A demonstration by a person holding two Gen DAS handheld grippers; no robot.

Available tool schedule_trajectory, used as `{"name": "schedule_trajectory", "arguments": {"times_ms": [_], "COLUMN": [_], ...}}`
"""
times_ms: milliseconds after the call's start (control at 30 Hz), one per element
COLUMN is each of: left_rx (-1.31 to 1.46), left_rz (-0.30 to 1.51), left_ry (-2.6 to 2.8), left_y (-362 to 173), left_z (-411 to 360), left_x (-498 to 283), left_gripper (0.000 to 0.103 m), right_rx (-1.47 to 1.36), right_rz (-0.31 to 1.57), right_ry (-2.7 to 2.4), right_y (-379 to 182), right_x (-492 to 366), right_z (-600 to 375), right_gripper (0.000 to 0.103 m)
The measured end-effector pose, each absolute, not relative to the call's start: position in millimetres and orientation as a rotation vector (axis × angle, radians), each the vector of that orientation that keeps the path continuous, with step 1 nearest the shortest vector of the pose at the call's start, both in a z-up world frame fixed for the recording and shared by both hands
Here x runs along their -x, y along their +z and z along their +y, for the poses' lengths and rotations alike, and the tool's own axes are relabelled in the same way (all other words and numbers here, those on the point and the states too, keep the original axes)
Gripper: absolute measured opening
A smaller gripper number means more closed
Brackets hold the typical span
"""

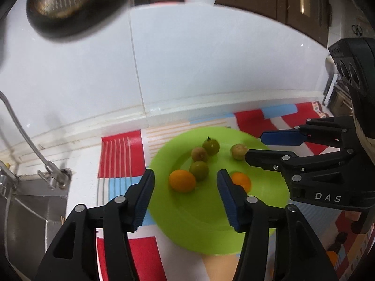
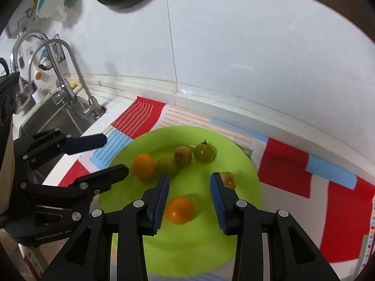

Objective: Organize fruits
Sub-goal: 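Open both tools to release the orange and lime onto the plate, then move both tools back toward the remaining oranges and dark fruits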

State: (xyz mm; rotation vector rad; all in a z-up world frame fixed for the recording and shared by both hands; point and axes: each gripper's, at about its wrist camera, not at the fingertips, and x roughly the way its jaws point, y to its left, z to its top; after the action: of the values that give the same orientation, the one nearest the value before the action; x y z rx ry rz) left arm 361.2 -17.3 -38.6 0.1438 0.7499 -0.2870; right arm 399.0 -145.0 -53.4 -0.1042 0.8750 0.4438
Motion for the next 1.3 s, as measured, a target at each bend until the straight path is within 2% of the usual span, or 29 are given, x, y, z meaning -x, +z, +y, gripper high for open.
{"name": "schedule_trajectory", "arguments": {"times_ms": [133, 200, 367, 467, 867, 1300], "left_rx": [-0.154, -0.154, -0.146, -0.15, -0.176, -0.198], "left_rz": [0.711, 0.693, 0.656, 0.63, 0.573, 0.588], "left_ry": [-0.292, -0.296, -0.323, -0.335, -0.408, -0.488], "left_y": [-20.3, -12.9, 6.2, 16.0, 36.1, 18.1], "left_z": [-21.3, -23.0, -29.7, -35.7, -66.8, -99.2], "left_x": [-338.7, -328.3, -300.1, -282.1, -219.3, -178.1], "left_gripper": [0.064, 0.068, 0.071, 0.074, 0.082, 0.082], "right_rx": [0.104, 0.1, 0.105, 0.117, 0.101, 0.08], "right_rz": [0.831, 0.804, 0.744, 0.704, 0.647, 0.702], "right_ry": [0.427, 0.409, 0.359, 0.322, 0.235, 0.179], "right_y": [-34.7, -24.1, -1.9, 10.1, 33.7, 16.5], "right_x": [-377.0, -364.5, -331.5, -309.3, -233.5, -183.2], "right_z": [-152.4, -157.1, -168.3, -176.6, -213.7, -243.5], "right_gripper": [0.038, 0.047, 0.048, 0.053, 0.054, 0.054]}}
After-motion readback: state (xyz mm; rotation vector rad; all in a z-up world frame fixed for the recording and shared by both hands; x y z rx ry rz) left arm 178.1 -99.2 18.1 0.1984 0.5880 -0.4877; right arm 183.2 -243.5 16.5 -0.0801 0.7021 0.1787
